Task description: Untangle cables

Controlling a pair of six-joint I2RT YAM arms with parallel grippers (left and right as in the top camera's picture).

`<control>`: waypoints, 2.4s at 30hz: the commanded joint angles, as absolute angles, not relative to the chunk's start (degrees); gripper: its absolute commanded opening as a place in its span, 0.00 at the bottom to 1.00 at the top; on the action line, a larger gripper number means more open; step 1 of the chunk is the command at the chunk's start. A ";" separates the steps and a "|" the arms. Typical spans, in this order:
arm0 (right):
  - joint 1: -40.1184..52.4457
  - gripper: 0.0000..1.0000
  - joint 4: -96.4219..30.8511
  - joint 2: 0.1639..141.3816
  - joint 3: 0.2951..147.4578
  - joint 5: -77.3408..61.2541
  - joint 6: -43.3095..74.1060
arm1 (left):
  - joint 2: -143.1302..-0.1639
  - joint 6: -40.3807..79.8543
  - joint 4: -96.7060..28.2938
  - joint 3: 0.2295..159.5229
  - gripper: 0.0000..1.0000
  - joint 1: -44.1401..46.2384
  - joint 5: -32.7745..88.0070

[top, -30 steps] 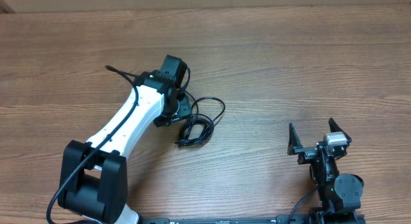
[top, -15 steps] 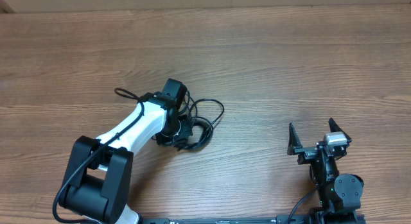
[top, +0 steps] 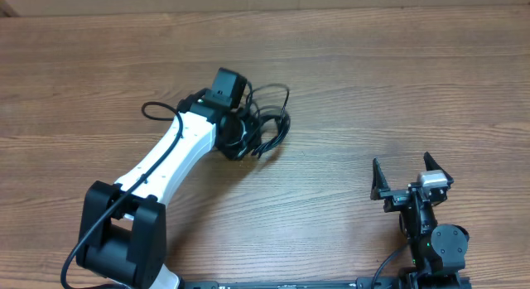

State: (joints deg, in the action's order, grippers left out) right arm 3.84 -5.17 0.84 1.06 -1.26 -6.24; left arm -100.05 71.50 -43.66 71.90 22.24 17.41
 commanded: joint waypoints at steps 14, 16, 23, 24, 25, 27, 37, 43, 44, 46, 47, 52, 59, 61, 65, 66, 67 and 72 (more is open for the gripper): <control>4.12 1.00 -4.80 0.16 0.47 -1.13 -6.50 | -99.74 52.66 -52.60 73.12 0.66 28.21 1.19; 4.12 1.00 -4.80 0.19 0.47 -1.13 -6.50 | -99.74 52.66 -52.21 73.12 0.64 28.21 -1.69; 4.12 1.00 -4.80 0.19 0.47 -1.13 -6.50 | -99.74 52.66 -50.17 73.10 0.52 28.23 -1.43; 4.12 1.00 -4.80 0.19 0.47 -1.13 -6.50 | -99.74 52.66 -50.35 73.08 0.52 28.23 -1.45; 4.12 1.00 -4.80 0.19 0.47 -1.13 -6.50 | -99.74 52.66 -50.54 73.06 0.54 28.23 -1.45; 4.12 1.00 -4.80 0.19 0.47 -1.13 -6.50 | -99.74 52.66 -50.68 72.88 0.54 28.21 -1.45; 4.12 1.00 -4.75 0.19 0.47 -1.13 -6.50 | -99.74 51.88 -52.40 72.75 1.00 28.18 -1.58; 4.16 1.00 -4.64 0.19 0.47 -3.38 3.42 | -99.74 49.56 -52.36 72.75 1.00 28.16 -1.89; 4.16 1.00 -4.58 0.19 0.47 -4.03 7.86 | -99.74 49.93 -52.05 72.75 1.00 28.16 -1.65; 4.16 1.00 -4.32 0.19 0.47 -7.03 24.71 | -99.74 51.68 -51.62 72.75 1.00 28.16 -0.45; 4.16 1.00 -4.08 0.19 0.47 -9.58 34.54 | -99.74 53.06 -51.57 72.75 0.99 28.16 0.99; 4.16 1.00 -3.18 0.16 0.47 -19.27 59.57 | -99.74 66.19 -50.96 72.75 1.00 28.25 17.17; 4.16 1.00 -3.16 0.34 0.47 -23.03 49.52 | -99.74 93.08 -50.50 72.75 0.99 30.37 23.03; 4.16 1.00 -3.16 0.51 0.47 -24.73 48.77 | -99.77 101.73 -50.50 72.75 1.00 31.70 19.62; 4.16 1.00 -3.11 1.19 0.47 -29.93 48.77 | -99.85 113.71 -49.58 72.75 1.00 34.54 9.78; 4.16 1.00 -3.14 1.45 0.47 -31.70 48.77 | -99.92 115.20 -48.95 72.75 1.00 35.40 6.35; 4.16 1.00 -3.14 1.93 0.47 -33.80 48.77 | -100.05 117.16 -47.83 72.75 1.00 36.60 1.56; 4.16 1.00 -3.27 3.44 0.47 -37.80 48.80 | -100.64 119.39 -45.04 72.75 0.93 38.30 -5.15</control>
State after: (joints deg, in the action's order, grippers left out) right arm 3.86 -3.62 2.55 1.06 -32.95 49.47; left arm -100.05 113.34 -46.02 72.42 37.56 4.25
